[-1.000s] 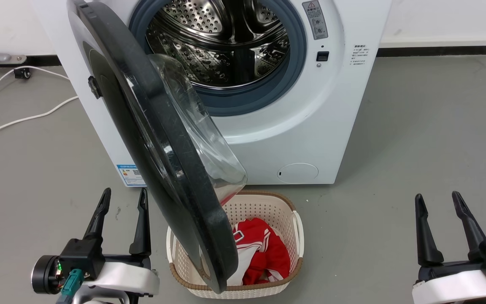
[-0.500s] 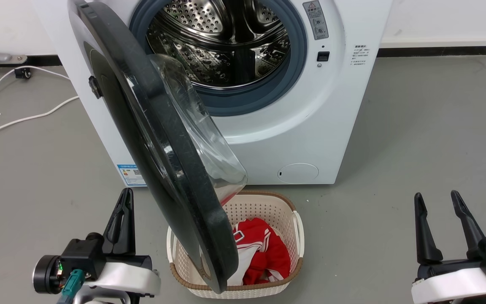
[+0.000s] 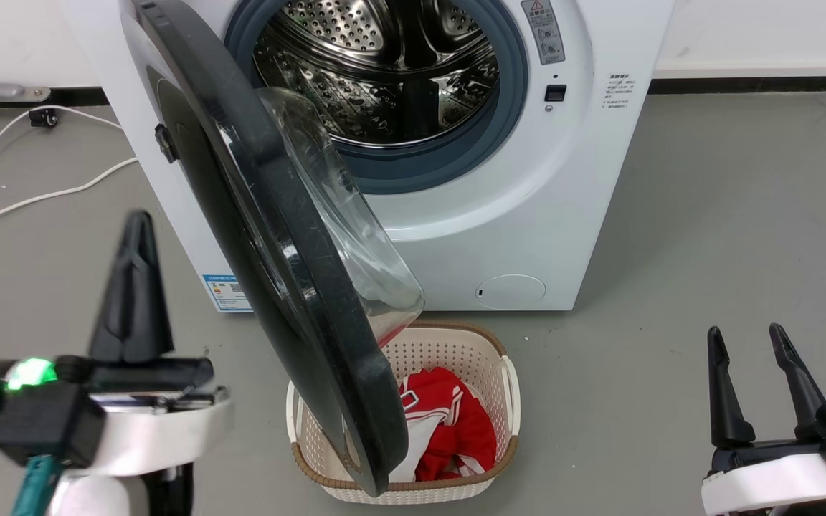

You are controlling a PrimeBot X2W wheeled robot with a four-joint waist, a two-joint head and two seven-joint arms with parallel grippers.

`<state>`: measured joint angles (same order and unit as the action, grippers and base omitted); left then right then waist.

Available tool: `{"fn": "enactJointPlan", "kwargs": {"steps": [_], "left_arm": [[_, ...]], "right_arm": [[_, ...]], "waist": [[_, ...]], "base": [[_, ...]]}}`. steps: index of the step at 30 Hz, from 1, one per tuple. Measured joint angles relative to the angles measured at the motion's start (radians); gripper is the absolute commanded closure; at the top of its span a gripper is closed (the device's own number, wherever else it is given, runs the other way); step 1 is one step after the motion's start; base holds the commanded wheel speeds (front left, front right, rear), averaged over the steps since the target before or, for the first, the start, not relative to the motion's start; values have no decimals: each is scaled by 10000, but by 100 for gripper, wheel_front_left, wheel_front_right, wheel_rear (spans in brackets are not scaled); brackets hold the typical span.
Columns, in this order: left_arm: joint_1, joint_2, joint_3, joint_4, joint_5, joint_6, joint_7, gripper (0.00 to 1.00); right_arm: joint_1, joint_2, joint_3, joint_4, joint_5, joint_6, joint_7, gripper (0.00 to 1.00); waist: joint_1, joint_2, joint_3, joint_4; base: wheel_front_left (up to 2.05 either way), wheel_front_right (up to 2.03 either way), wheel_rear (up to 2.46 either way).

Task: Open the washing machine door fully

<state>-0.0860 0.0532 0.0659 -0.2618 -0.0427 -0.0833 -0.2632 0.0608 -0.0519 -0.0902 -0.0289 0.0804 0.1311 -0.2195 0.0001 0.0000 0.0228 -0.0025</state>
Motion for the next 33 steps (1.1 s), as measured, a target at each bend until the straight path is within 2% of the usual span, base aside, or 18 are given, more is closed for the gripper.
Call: {"fn": "enactJointPlan", "kwargs": {"steps": [7,10,13,17,22,33], "left_arm": [[-577,25,-247,-2481,-15,-50,-4,100],[-623,15,-742,-3156,-343,-144,-8,100],[-498,8,-1755,-3384,-742,-284,-10,100],[-70,-6,-3275,-3156,-1423,-393,194,100],[707,82,-4897,-2380,-1990,-441,991,100],[2340,825,-5731,-299,-1569,-205,2094,100]], "right_arm": [[-20,2,8,63,71,0,-2,0],[-46,2,17,109,86,0,-2,0],[-45,2,-2,138,88,0,-2,0],[-41,2,-13,180,92,0,0,0],[-20,2,-50,261,167,0,12,0],[51,4,42,445,407,0,79,0]], "waist": [[0,0,32,-25],[0,0,22,-74],[0,0,3,-87],[-1,0,-41,-89],[0,0,-120,-74],[-1,0,-210,35]], "base": [[0,0,0],[0,0,0],[0,0,0],[0,0,0],[0,0,0],[0,0,0]]}}
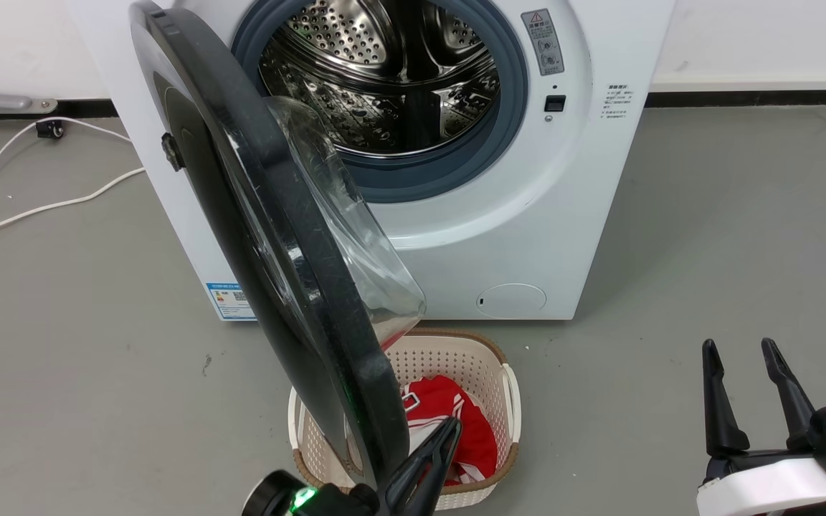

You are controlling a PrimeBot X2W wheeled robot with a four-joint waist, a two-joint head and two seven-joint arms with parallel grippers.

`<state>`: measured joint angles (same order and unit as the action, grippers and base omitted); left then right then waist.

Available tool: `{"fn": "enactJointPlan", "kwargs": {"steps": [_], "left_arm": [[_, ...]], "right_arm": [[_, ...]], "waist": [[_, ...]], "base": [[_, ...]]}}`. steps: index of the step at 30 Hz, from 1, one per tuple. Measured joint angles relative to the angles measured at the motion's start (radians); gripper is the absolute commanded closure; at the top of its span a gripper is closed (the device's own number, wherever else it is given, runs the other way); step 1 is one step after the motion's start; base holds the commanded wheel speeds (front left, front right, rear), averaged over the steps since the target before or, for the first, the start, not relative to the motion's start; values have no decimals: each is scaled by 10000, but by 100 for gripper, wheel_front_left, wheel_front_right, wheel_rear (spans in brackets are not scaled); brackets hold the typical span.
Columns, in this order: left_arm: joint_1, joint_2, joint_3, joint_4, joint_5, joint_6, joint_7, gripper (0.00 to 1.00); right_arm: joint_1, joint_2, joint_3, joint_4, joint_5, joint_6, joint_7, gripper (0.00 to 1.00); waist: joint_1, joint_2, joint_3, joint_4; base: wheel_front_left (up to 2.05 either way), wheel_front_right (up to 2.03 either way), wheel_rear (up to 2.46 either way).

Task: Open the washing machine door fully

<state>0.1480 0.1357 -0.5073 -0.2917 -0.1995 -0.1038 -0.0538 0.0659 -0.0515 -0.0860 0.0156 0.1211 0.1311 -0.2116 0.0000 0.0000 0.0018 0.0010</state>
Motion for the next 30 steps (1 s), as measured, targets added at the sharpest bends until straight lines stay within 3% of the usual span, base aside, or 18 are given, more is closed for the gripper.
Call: {"fn": "enactJointPlan", "kwargs": {"steps": [6,17,30], "left_arm": [[28,25,23,838,282,261,-171,100],[-1534,-391,359,2353,174,456,-698,100],[-1691,-502,502,2773,13,763,-869,100]], "right_arm": [[-3,0,67,48,40,0,12,0],[-106,2,207,159,146,0,69,0],[-187,2,176,278,297,0,67,0]], "waist": [[0,0,44,-19],[0,0,293,-160],[0,0,408,-199]], "base": [[0,0,0],[0,0,0],[0,0,0]]}}
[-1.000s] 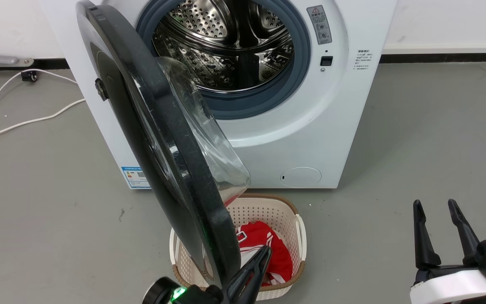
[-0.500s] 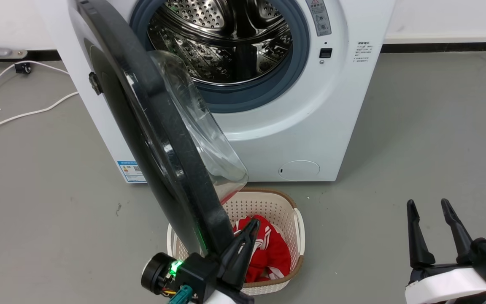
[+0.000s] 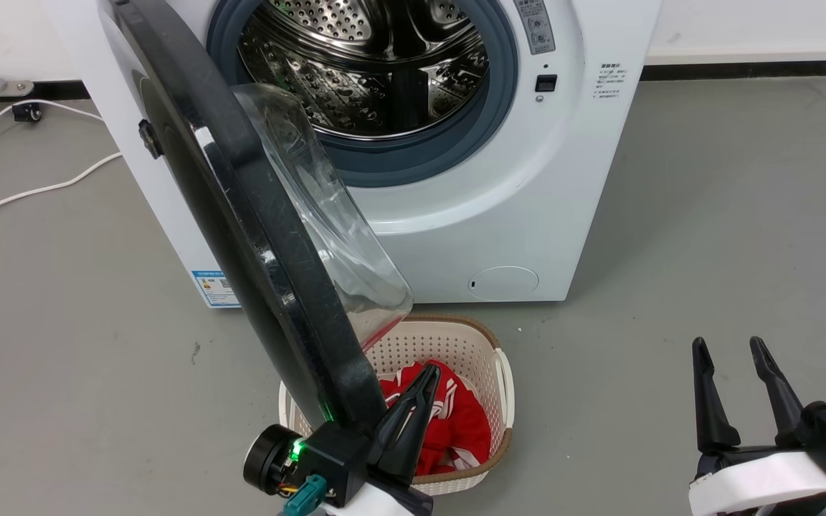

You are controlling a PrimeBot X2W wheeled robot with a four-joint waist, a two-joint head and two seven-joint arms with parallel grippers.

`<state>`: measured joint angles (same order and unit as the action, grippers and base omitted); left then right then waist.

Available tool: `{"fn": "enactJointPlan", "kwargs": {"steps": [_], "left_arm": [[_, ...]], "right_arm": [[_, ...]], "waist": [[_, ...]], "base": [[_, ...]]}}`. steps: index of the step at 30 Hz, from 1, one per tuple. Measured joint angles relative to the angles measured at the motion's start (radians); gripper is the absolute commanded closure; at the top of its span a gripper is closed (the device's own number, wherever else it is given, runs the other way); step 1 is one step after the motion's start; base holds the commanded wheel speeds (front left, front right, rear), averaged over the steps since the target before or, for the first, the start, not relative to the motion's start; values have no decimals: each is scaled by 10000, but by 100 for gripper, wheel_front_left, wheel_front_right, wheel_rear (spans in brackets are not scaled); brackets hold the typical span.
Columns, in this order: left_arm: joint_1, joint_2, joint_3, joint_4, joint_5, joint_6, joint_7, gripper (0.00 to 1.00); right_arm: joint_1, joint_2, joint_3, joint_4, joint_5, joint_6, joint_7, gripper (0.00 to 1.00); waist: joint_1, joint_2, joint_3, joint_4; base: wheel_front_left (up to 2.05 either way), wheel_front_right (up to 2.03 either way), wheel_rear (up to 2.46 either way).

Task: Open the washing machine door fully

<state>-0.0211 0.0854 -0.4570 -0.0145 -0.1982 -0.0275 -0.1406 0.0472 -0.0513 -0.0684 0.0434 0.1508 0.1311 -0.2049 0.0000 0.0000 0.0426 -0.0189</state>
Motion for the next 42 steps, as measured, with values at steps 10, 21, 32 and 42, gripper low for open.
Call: {"fn": "enactJointPlan", "kwargs": {"steps": [10,21,32,42], "left_arm": [[630,268,140,-598,98,502,-211,100],[1569,616,568,-1229,0,1158,-31,100],[1992,1080,1797,-1438,-255,1935,-96,100],[1143,1570,3277,-959,-1051,2065,-359,100]], "right_arm": [[9,2,-198,86,71,0,54,0],[28,4,-384,-215,-109,0,372,0],[100,6,-314,-303,-111,0,449,0],[3,8,-194,-412,-318,0,780,0]], "waist": [[0,0,-26,425],[0,0,-80,1858],[0,0,-22,3077],[1,0,232,3131]], "base": [[0,0,0],[0,0,0],[0,0,0],[0,0,0]]}}
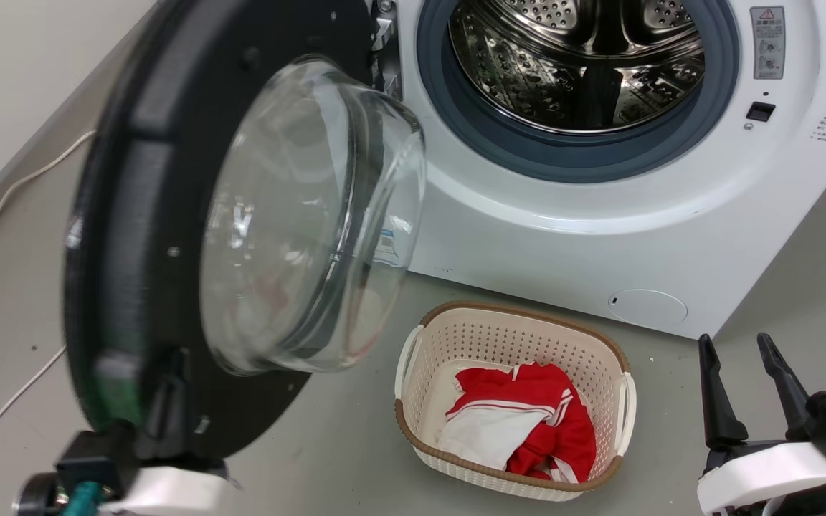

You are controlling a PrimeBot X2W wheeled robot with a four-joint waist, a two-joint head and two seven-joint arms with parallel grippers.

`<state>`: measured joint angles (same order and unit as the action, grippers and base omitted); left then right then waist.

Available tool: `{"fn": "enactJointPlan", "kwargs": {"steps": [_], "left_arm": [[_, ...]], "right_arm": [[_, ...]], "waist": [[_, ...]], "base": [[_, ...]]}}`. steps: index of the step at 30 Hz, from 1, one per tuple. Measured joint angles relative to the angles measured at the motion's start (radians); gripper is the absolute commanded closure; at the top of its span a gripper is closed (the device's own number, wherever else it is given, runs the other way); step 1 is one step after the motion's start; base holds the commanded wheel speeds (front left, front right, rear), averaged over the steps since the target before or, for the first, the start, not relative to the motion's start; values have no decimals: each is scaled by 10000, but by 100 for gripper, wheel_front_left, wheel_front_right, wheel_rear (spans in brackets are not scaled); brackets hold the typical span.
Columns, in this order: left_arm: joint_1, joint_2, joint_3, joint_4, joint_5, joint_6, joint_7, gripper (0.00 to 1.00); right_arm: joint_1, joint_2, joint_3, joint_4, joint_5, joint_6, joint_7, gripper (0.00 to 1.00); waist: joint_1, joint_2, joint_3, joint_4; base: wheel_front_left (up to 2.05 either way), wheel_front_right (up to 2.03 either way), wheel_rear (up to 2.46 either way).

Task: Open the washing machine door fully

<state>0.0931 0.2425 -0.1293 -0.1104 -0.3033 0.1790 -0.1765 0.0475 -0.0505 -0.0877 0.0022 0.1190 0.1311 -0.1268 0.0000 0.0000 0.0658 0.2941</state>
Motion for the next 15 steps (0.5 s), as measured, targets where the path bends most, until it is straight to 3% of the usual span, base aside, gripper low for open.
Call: {"fn": "enactJointPlan", "kwargs": {"steps": [15], "left_arm": [[-1359,1283,2452,2036,-1392,-215,-470,100]], "right_arm": [[-282,-2,-134,-192,2,0,23,0]], "waist": [[0,0,568,-410]], "base": [[0,0,0]]}}
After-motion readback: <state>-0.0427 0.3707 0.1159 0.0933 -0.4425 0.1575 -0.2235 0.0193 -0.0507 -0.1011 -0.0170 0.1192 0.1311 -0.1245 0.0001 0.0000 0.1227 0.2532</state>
